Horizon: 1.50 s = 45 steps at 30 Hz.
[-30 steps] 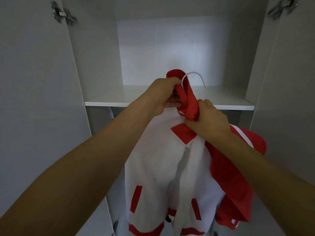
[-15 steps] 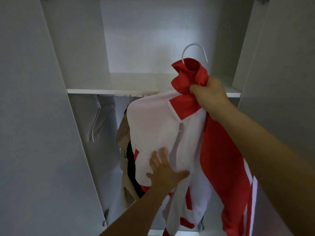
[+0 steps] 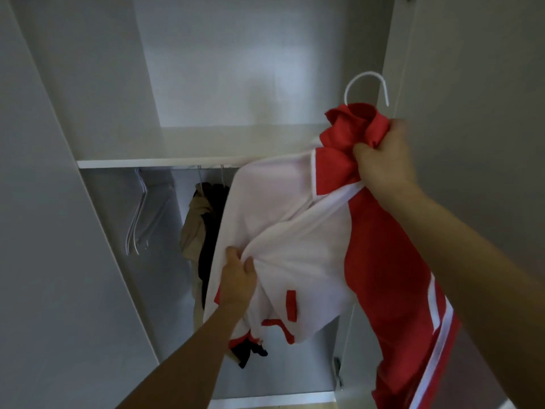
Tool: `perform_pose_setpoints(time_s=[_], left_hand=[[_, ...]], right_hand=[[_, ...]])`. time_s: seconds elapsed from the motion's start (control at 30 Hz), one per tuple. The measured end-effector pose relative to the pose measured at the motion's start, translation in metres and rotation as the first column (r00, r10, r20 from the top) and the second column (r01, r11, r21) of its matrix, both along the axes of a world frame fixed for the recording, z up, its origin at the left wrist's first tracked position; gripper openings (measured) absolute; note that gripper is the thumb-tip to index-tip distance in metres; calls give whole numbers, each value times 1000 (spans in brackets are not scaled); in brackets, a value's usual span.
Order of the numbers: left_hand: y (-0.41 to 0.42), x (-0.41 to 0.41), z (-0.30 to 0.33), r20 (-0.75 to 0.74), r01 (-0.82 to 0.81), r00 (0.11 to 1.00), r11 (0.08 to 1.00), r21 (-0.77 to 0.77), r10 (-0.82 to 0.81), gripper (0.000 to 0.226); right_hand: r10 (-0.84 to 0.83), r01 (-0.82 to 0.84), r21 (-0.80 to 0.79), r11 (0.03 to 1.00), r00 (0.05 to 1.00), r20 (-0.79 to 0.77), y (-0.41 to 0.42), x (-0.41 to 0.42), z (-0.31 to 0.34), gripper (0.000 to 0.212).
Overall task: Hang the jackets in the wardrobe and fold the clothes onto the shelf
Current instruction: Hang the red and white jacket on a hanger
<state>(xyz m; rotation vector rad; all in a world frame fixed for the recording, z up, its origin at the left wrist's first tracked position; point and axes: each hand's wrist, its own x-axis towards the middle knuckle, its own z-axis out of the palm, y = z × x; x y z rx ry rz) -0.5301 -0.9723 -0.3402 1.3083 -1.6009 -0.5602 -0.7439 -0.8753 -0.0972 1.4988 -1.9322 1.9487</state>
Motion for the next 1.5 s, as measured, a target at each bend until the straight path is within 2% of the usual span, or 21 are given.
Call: perform_pose_setpoints(time_s=[0.07,0.13,0.23,0.3,0.4,0.5,0.6,0.67,0.77,0.83,0.93,0.97,1.03,1.13,1.17,1.2,1.27,1.3,1.37,1.43,1.5], left_hand=[[-6,17,-2,25,24,999,997,70,-26,8],[-14,28,7,-41,32,999,994,104,-27,8],[-16,34,47,-160,66,984,994,-82,-78,16],[-13,33,80,-81,168,978,954,-250,-193,16],[-9,23,126,286,352,922,872,-340,-260,16],[-7,14,159,571,431,803,829,-356,-172,11],[-1,10,173,548,496,791,809,-317,-270,7],[7,5,176,497,567,773,781,-264,-394,9],[11,4,177,496,626,732,749,-217,-468,16],[5,16,170,587,559,722,809,-183,-366,20],[-7,52,134,766,361,608,932,-33,-209,20],[-10,65,117,748,313,621,949,37,-234,24],[-9,83,87,591,240,757,959,148,-280,23],[-8,87,77,459,189,867,980,60,-195,17],[-9,84,83,491,227,846,974,17,-206,18],[-12,78,91,547,307,799,952,-11,-251,20],[-18,64,110,707,451,633,893,-4,-316,23],[-19,57,121,780,471,550,882,5,-298,25],[-20,44,143,888,481,411,877,-18,-207,27],[-18,31,157,946,515,292,856,-34,-138,23],[-13,19,166,956,564,254,825,-23,-147,20]], right_hand=[[-73,73,-4,997,996,-42,4,-7,-17,45],[-95,101,17,995,974,-208,9,-7,-37,61],[39,25,115,993,850,-526,12,-7,-67,54],[137,6,233,972,791,-596,8,-11,-88,40],[269,-102,388,916,872,-408,-3,-8,-112,33],[454,-358,474,804,885,-103,-9,4,-126,35],[569,-527,540,656,816,104,-9,18,-128,57],[601,-543,569,617,792,104,-14,27,-130,61],[562,-491,487,722,827,0,-30,41,-132,18],[443,-404,394,826,897,-8,-40,41,-133,24],[272,-300,254,920,952,139,-42,33,-128,39],[241,-279,213,936,952,188,-41,29,-127,40],[181,-225,219,949,961,207,-36,19,-127,34],[208,-207,374,904,977,39,-26,7,-131,14],[269,-238,463,854,963,0,-22,5,-131,11],[344,-275,571,773,939,-13,-18,5,-133,28],[456,-329,733,596,890,28,-14,6,-138,82],[467,-335,756,563,883,44,-13,8,-141,104],[443,-348,715,606,894,60,-14,10,-145,125],[469,-364,659,659,883,19,-12,13,-147,123],[523,-339,654,676,846,-102,-10,19,-150,117]])
